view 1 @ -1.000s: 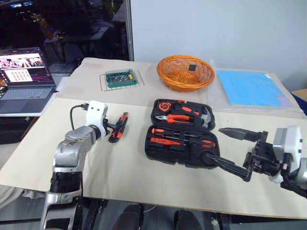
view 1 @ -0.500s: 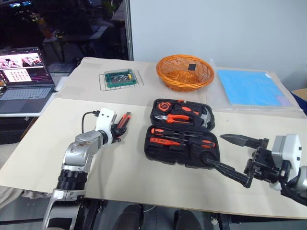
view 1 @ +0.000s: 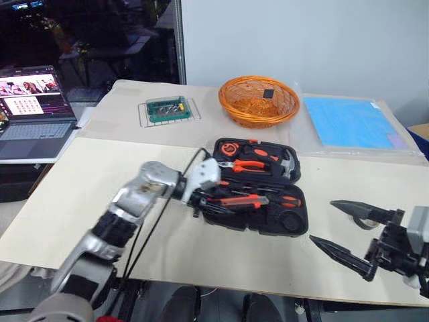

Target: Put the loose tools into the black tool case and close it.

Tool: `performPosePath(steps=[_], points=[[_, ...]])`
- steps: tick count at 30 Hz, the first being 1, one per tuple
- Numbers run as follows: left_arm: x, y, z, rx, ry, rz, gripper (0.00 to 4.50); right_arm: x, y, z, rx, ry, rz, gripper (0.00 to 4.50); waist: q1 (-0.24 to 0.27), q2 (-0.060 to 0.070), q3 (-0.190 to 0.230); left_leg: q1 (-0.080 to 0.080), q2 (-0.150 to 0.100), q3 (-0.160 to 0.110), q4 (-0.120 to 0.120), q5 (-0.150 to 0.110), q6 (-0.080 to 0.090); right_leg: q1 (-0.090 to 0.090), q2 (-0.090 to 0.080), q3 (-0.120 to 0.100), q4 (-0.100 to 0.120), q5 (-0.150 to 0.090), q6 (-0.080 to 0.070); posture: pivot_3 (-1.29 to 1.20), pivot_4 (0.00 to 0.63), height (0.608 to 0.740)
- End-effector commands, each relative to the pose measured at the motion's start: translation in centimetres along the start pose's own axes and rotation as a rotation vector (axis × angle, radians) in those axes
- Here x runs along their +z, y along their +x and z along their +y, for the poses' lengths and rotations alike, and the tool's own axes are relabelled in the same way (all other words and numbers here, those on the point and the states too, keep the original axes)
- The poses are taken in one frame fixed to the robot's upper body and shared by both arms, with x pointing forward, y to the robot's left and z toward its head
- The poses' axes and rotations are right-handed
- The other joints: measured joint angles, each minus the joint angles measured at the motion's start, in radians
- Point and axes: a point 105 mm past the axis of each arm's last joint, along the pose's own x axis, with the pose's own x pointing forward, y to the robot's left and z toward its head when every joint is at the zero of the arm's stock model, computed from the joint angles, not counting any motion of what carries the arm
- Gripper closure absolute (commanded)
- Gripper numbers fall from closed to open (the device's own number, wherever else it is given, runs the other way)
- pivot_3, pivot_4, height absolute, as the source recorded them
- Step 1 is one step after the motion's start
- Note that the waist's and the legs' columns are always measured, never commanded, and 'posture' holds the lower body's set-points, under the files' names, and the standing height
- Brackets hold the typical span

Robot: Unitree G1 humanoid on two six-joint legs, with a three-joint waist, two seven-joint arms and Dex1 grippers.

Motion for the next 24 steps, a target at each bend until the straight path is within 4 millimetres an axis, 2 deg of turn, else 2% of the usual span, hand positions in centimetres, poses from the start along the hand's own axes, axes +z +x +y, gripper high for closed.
performPosePath(steps=[1, 11, 13, 14, 18, 21, 24], points=[[0.1, 0.9, 0.3, -0.005, 0.083, 0.043, 2.61, 1.2, -0.4, 0.5, -0.012, -0.045, -0.017, 0.0, -0.002, 0.0, 0.0, 0.0, 0.0, 0.0, 0.0, 0.0, 0.001, 0.0, 0.0, 0.0, 0.0, 0.0, 0.0, 0.0, 0.15, 0.74], [-0.8, 2.1, 0.0, -0.08, 0.106, 0.123, 2.61, 1.2, -0.7, 1.0, -0.019, -0.033, -0.003, 0.0, 0.0, 0.0, 0.0, 0.0, 0.0, 0.0, 0.0, -0.001, 0.0, 0.001, 0.0, 0.0, -0.002, -0.001, 0.002, 0.0, 0.15, 0.74], [-0.4, 1.6, 0.3, -0.054, 0.065, 0.1, 1.79, 1.2, -0.7, 1.1, -0.018, -0.032, -0.002, 0.0, 0.0, 0.0, 0.0, 0.0, 0.0, 0.0, 0.0, -0.001, 0.001, 0.001, 0.0, 0.0, -0.002, 0.0, 0.002, 0.0, 0.15, 0.74], [0.2, 1.1, 0.2, -0.059, 0.038, 0.069, 1.64, 1.2, -0.7, 1.1, -0.017, -0.031, -0.001, 0.0, -0.001, 0.0, 0.0, 0.0, 0.0, 0.0, 0.0, -0.001, 0.001, 0.001, 0.0, 0.0, -0.002, -0.001, 0.002, 0.0, 0.15, 0.74], [2.2, -1.2, 0.1, -0.049, -0.012, -0.02, 0.2, 1.1, -0.7, 1.2, -0.016, -0.027, 0.002, 0.0, -0.007, 0.0, 0.0, 0.0, 0.0, 0.0, 0.0, 0.0, 0.002, 0.001, 0.0, 0.0, -0.001, -0.001, 0.002, 0.0, 0.15, 0.74], [3.2, -2.8, 0.8, 0.017, -0.055, -0.122, 0.2, 1.0, -0.4, 1.1, -0.013, -0.025, -0.001, 0.0, -0.009, 0.0, 0.0, 0.0, 0.0, -0.001, 0.0, 0.0, 0.003, 0.001, 0.0, 0.0, -0.001, -0.001, 0.002, 0.0, 0.15, 0.74], [3.6, -2.7, 1.0, 0.065, -0.096, -0.245, 1.27, 0.9, -0.1, 0.9, -0.006, -0.024, -0.006, 0.0, -0.009, 0.001, 0.0, 0.0, 0.0, -0.001, 0.0, 0.0, 0.003, 0.001, 0.0, 0.0, -0.002, -0.001, 0.002, 0.0, 0.15, 0.74]])
